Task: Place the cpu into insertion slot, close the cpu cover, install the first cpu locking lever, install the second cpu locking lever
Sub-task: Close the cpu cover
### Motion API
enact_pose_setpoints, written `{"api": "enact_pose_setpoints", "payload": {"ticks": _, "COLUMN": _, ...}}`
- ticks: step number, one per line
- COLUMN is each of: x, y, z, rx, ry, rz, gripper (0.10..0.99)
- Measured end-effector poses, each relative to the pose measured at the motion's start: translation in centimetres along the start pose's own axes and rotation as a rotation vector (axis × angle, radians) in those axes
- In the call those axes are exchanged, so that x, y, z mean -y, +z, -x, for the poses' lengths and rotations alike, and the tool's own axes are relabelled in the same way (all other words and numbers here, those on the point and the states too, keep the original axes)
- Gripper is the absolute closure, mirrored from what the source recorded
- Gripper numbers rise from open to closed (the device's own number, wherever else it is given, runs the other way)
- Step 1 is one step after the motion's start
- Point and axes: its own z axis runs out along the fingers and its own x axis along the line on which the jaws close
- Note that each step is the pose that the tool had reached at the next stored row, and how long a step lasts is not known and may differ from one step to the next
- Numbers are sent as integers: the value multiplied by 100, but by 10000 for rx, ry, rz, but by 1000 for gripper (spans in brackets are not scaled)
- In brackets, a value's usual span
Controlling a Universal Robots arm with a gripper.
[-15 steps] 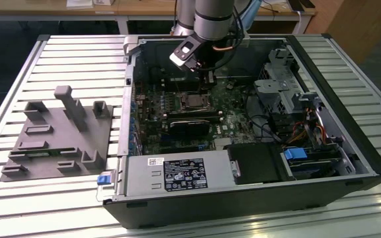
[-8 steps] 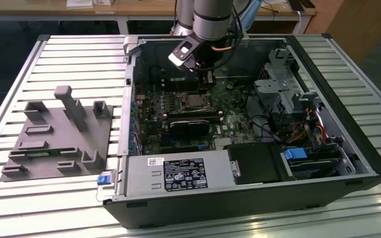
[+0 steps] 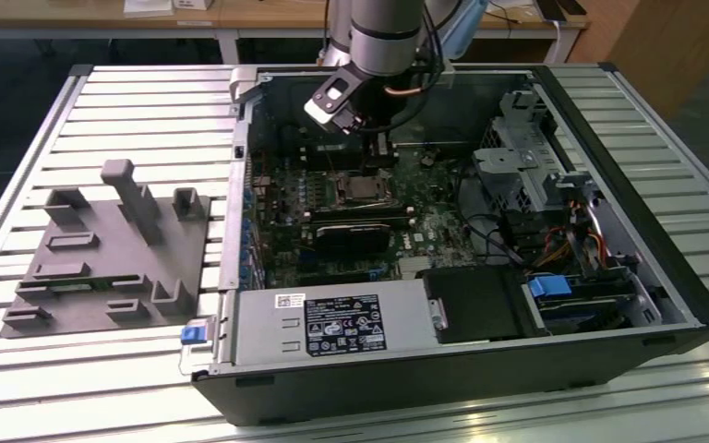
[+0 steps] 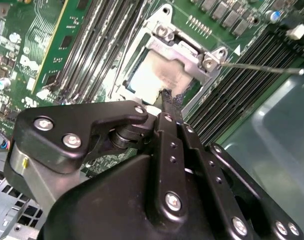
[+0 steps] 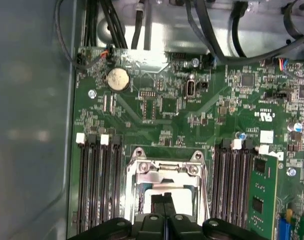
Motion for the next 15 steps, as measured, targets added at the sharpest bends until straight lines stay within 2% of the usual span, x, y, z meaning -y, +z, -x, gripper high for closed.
{"api": "enact_pose_setpoints", "payload": {"ticks": 4, "x": 61, "y": 6, "z": 5, "rx": 2, "ry": 0, "rz": -2, "gripper": 973}}
{"api": "enact_pose_setpoints", "payload": {"ticks": 8, "x": 137, "y": 20, "z": 50, "rx": 1, "ry": -4, "rz": 0, "gripper": 973}}
{"api": "enact_pose_setpoints", "payload": {"ticks": 15, "x": 193, "y": 61, "z": 49, "rx": 2, "ry": -44, "rz": 1, "gripper": 973}}
